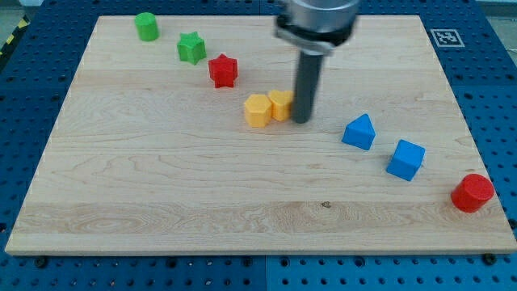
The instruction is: Separate the yellow blocks from each other
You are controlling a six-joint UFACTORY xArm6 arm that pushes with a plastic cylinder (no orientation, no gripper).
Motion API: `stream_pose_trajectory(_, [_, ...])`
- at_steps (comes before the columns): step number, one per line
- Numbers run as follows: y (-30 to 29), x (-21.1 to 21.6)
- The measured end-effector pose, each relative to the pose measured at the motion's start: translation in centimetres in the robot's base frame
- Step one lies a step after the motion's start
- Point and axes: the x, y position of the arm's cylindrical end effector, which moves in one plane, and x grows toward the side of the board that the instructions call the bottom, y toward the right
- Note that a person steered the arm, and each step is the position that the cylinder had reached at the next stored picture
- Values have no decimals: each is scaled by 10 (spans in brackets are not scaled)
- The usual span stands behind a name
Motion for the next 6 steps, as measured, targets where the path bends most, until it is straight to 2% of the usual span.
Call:
stream_pose_trajectory(1, [7, 0])
stream_pose_trajectory(2, [45, -9])
stream_pose_trajectory(4, [-12, -36])
stream_pose_trajectory(5, [-30, -13])
stream_pose_trajectory(6, [-30, 38])
